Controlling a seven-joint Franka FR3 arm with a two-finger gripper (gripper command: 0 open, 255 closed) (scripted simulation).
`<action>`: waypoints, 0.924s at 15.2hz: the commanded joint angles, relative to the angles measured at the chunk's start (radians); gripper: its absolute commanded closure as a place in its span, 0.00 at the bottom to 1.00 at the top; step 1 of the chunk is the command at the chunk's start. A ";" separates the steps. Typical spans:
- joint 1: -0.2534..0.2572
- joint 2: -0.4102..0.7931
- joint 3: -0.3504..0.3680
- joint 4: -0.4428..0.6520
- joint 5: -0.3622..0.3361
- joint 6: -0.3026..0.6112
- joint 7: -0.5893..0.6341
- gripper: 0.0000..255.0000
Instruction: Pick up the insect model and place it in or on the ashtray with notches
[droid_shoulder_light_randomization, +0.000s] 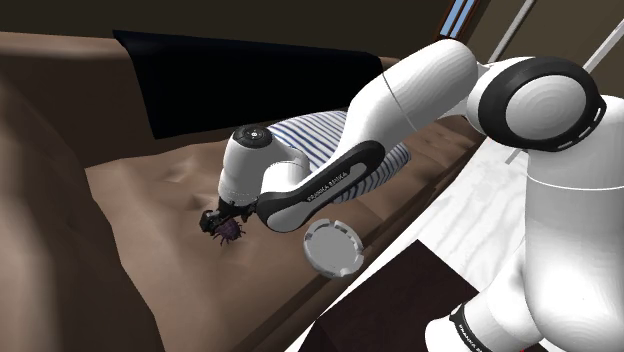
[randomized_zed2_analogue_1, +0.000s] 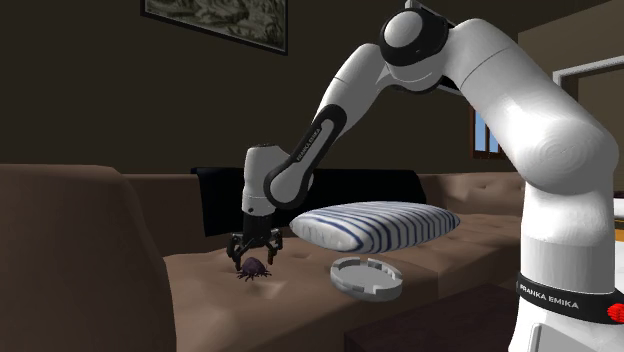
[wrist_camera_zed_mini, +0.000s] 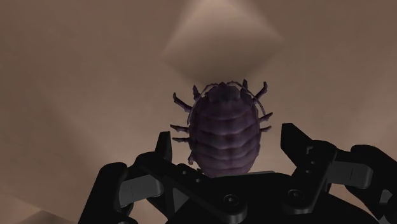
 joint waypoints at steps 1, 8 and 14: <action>0.001 0.004 -0.001 0.003 -0.001 0.002 0.001 0.00; 0.001 0.004 -0.001 0.003 -0.001 0.002 0.001 1.00; 0.001 0.004 -0.001 0.003 -0.001 0.002 0.000 1.00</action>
